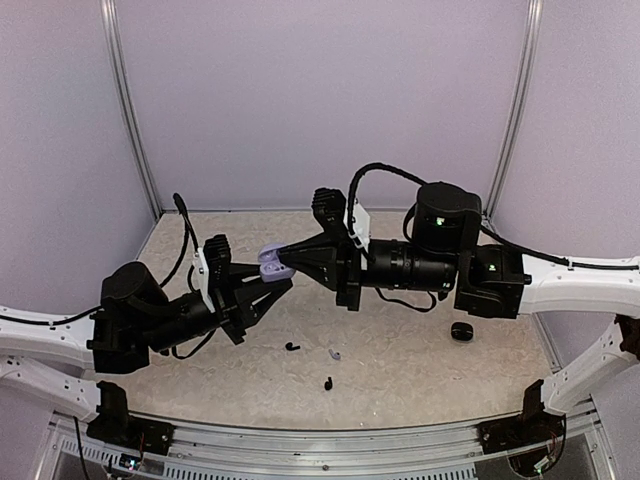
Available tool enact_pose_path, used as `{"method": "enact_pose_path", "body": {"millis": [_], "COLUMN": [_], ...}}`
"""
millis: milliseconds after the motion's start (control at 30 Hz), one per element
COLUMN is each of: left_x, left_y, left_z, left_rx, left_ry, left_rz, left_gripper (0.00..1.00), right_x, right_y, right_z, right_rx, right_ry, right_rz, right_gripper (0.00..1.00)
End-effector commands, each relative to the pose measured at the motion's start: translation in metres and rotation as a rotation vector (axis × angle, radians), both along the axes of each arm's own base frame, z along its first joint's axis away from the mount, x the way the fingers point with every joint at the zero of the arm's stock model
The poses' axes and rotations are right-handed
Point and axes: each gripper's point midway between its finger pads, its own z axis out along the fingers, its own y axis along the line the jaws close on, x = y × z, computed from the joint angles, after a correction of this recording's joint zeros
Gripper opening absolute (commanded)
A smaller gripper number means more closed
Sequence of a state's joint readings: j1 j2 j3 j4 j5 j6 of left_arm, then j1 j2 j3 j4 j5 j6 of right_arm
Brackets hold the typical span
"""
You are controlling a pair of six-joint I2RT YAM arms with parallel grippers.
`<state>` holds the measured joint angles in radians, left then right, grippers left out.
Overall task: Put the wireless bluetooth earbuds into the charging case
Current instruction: Insert the right earbud into the right side groove of the charging case, then move the left earbud to the center of the board.
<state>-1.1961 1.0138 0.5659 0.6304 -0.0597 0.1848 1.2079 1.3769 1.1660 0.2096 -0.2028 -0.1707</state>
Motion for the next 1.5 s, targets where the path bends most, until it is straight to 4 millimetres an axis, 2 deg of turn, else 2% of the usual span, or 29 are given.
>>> {"method": "enact_pose_path", "body": {"millis": [0,300,400,500,533,700,833,933,1067,1267,1467], "left_x": [-0.006,0.007,0.013,0.016,0.018,0.023,0.023,0.023,0.023,0.023,0.024], "left_y": [0.004,0.016,0.025,0.035,0.038,0.048,0.053,0.055,0.056,0.053,0.053], "left_z": [0.030,0.013,0.009,0.006,0.004,-0.004,-0.008,-0.010,-0.013,-0.014,-0.016], "left_rx": [-0.070,-0.089,-0.106,-0.128,-0.130,-0.142,-0.152,-0.154,-0.160,-0.152,-0.147], "left_ry": [-0.034,0.042,0.071,0.103,0.110,0.157,0.188,0.195,0.202,0.203,0.200], "left_rz": [-0.024,0.009,0.034,0.053,0.066,0.106,0.113,0.118,0.118,0.111,0.117], "left_gripper": [0.00,0.00,0.00,0.00,0.00,0.00,0.00,0.00,0.00,0.00,0.00], "right_x": [0.002,-0.001,0.001,0.011,0.014,0.038,0.057,0.060,0.055,0.061,0.062], "right_y": [-0.001,-0.017,-0.023,-0.029,-0.032,-0.054,-0.068,-0.077,-0.086,-0.090,-0.083], "right_z": [-0.007,0.049,0.052,0.038,0.031,-0.035,-0.102,-0.152,-0.203,-0.259,-0.288], "right_rx": [-0.037,0.046,0.035,-0.013,-0.034,-0.167,-0.347,-0.462,-0.451,-0.462,-0.451], "right_ry": [0.013,-0.032,-0.030,0.012,0.035,0.198,0.324,0.367,0.438,0.448,0.419], "right_rz": [-0.009,-0.027,-0.049,-0.092,-0.104,-0.184,-0.259,-0.301,-0.309,-0.335,-0.307], "right_gripper": [0.08,0.37,0.45,0.50,0.51,0.52,0.50,0.48,0.47,0.43,0.38]}}
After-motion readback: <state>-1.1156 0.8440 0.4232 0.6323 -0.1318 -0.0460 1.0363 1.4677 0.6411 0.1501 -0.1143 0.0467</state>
